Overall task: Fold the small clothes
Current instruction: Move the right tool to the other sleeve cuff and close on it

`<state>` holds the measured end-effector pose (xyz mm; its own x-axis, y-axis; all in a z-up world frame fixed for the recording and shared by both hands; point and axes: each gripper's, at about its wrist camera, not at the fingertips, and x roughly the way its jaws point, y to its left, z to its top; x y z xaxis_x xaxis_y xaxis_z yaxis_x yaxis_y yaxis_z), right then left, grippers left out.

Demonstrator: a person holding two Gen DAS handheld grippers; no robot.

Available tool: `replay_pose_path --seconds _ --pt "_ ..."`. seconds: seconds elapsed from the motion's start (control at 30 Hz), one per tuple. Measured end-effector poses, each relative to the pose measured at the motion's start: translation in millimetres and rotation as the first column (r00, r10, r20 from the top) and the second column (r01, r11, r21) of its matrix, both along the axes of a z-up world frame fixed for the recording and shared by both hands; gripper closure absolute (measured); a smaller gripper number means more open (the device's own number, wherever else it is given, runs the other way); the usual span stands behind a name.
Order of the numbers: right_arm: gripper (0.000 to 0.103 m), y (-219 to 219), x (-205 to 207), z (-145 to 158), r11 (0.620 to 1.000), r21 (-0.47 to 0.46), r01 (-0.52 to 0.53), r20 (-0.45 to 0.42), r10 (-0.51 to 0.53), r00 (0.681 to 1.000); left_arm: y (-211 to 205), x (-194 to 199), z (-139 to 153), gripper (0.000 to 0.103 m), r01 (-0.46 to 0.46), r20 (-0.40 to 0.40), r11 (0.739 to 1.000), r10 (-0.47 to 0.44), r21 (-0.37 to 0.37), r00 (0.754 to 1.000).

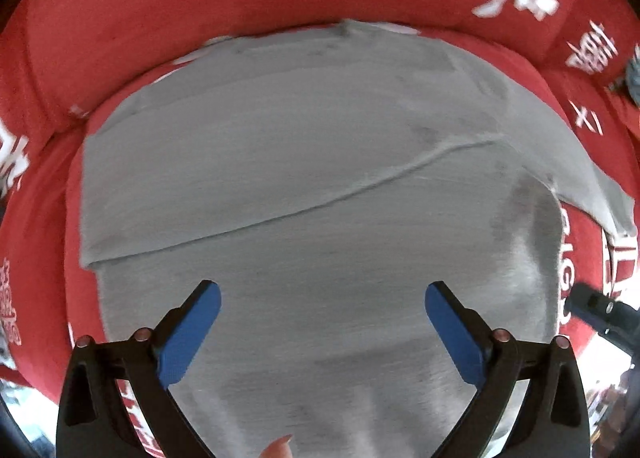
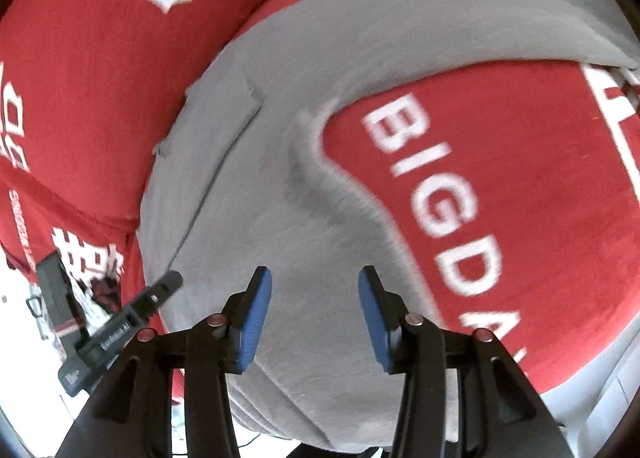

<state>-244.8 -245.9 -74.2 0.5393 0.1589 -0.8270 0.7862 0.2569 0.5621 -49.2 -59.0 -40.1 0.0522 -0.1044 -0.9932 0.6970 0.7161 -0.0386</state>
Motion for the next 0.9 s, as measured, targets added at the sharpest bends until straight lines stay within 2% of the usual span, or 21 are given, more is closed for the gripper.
replay_pose_path --seconds 0.13,0.27,0.37,0.43,0.57,0.67,0.9 --pt "0.053 -34 -34 -3 0.993 0.004 0.120 0.028 -0.120 0.992 -25 -13 -4 0.001 0.013 -0.037 1.000 -0.013 0.007 0.999" --pt "0.053 -74 -79 -7 0.961 -0.023 0.274 0.043 -0.273 0.961 -44 -22 -9 0.001 0.027 -0.035 0.999 -0.026 0.030 0.999" --pt "0.043 -103 -118 -16 0.916 -0.013 0.402 0.050 -0.401 0.915 -57 -29 -13 0.001 0.044 -0.070 0.999 -0.042 0.027 0.997" --pt "0.043 -115 -136 -24 0.886 0.008 0.463 0.054 -0.463 0.885 -63 -33 -11 0.001 0.047 -0.067 0.999 -0.045 0.020 0.997" --pt "0.043 -136 -168 -45 0.803 0.090 0.589 0.087 -0.595 0.799 -71 -36 -11 0.001 0.049 -0.068 0.999 -0.048 0.012 0.997" --pt "0.043 -148 -177 -54 0.775 0.126 0.619 0.123 -0.631 0.766 -80 -35 -12 0.001 0.058 -0.073 0.998 -0.057 0.011 0.996" --pt "0.043 -174 -163 -47 0.771 0.118 0.626 0.191 -0.636 0.747 -99 -26 -12 0.001 0.069 -0.064 0.998 -0.069 -0.004 0.996"
